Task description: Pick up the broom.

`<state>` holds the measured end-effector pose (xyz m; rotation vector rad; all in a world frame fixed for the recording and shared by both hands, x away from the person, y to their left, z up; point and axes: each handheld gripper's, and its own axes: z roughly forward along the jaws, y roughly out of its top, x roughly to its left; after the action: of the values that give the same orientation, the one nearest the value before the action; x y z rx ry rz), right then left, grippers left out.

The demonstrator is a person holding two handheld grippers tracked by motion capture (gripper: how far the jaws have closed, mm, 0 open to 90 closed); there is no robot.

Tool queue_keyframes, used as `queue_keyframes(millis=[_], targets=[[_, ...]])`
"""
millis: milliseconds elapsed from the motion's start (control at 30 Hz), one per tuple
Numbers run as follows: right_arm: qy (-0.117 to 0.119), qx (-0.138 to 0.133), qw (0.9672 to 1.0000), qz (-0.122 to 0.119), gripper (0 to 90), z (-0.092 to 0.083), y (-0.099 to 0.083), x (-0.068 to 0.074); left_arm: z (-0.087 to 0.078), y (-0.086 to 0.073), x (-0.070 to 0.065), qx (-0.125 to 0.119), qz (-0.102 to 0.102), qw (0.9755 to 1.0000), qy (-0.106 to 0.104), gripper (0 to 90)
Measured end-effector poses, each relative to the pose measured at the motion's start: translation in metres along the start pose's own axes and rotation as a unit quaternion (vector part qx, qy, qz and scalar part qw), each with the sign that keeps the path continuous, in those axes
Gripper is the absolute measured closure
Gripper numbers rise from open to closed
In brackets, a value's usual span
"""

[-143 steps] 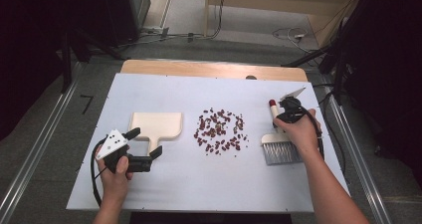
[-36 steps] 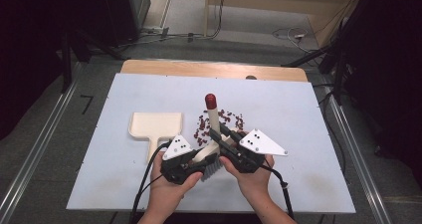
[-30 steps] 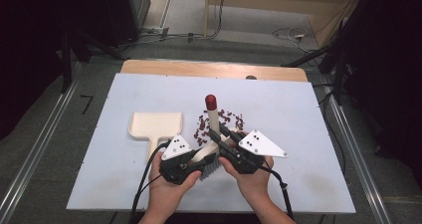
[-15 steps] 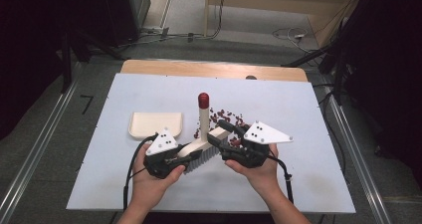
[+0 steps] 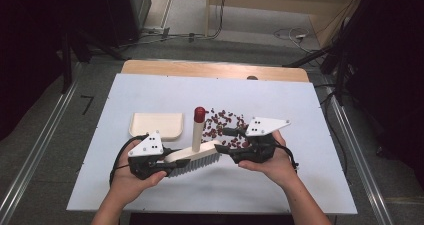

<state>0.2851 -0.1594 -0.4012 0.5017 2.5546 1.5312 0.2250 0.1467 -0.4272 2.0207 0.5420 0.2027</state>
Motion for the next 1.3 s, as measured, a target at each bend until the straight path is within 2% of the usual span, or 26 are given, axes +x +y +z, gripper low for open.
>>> queue_keyframes(millis=[33, 167, 233, 267, 367, 467, 700, 767, 833, 900, 967, 1033, 1067, 1100, 1167, 1200, 1300], targets=[[0.009, 0.008, 0.9999, -0.001, 41.3, 0.002, -0.001, 0.000, 0.000, 0.000, 0.000, 0.000, 0.000, 1.0000, 0.000, 68.2], [0.049, 0.043, 0.9976, -0.023, 40.3, 0.010, -0.005, 0.004, 0.005, -0.001, -0.004, 0.020, 0.018, 0.9988, -0.041, 68.2], [0.080, 0.063, 0.9944, -0.028, 39.8, 0.012, -0.007, 0.007, 0.006, -0.002, -0.005, 0.029, 0.030, 0.9969, -0.067, 68.2], [0.099, 0.077, 0.9915, -0.034, 39.8, 0.014, -0.007, 0.009, 0.007, -0.002, -0.005, 0.030, 0.030, 0.9962, -0.076, 68.2], [0.123, 0.105, 0.9850, -0.060, 41.3, 0.019, -0.009, 0.015, 0.007, -0.002, -0.007, 0.030, 0.034, 0.9942, -0.098, 68.3], [0.143, 0.113, 0.9807, -0.070, 45.5, 0.025, -0.012, 0.019, 0.008, -0.001, -0.008, 0.029, 0.035, 0.9936, -0.103, 68.2], [0.188, 0.125, 0.9720, -0.067, 55.8, 0.030, -0.016, 0.023, 0.009, -0.001, -0.010, 0.033, 0.040, 0.9907, -0.126, 68.2], [0.202, 0.126, 0.9690, -0.067, 61.8, 0.031, -0.017, 0.023, 0.010, -0.002, -0.010, 0.036, 0.042, 0.9898, -0.132, 68.2], [0.216, 0.133, 0.9656, -0.058, 63.2, 0.032, -0.018, 0.022, 0.010, -0.002, -0.011, 0.038, 0.044, 0.9891, -0.135, 68.3], [0.221, 0.137, 0.9635, -0.062, 64.5, 0.033, -0.019, 0.024, 0.010, -0.002, -0.010, 0.040, 0.046, 0.9885, -0.139, 68.3], [0.222, 0.136, 0.9631, -0.070, 65.1, 0.034, -0.019, 0.025, 0.009, -0.004, -0.008, 0.041, 0.042, 0.9871, -0.149, 68.2], [0.222, 0.131, 0.9640, -0.065, 65.4, 0.035, -0.018, 0.025, 0.008, -0.005, -0.006, 0.035, 0.036, 0.9873, -0.151, 67.6], [0.216, 0.127, 0.9659, -0.065, 65.6, 0.035, -0.017, 0.026, 0.005, -0.006, -0.003, 0.011, 0.025, 0.9906, -0.134, 65.6], [0.208, 0.121, 0.9689, -0.056, 65.7, 0.035, -0.015, 0.026, 0.004, -0.007, -0.001, 0.003, 0.021, 0.9917, -0.127, 63.7], [0.197, 0.119, 0.9722, -0.042, 65.8, 0.036, -0.013, 0.026, 0.001, -0.008, 0.000, -0.008, 0.013, 0.9958, -0.091, 56.3], [0.191, 0.119, 0.9735, -0.040, 65.9, 0.036, -0.013, 0.025, -0.001, -0.010, 0.001, -0.017, 0.004, 0.9971, -0.075, 51.4], [0.160, 0.125, 0.9789, -0.028, 65.8, 0.036, -0.014, 0.020, -0.008, -0.012, 0.007, -0.045, -0.020, 0.9977, -0.047, 41.2]])
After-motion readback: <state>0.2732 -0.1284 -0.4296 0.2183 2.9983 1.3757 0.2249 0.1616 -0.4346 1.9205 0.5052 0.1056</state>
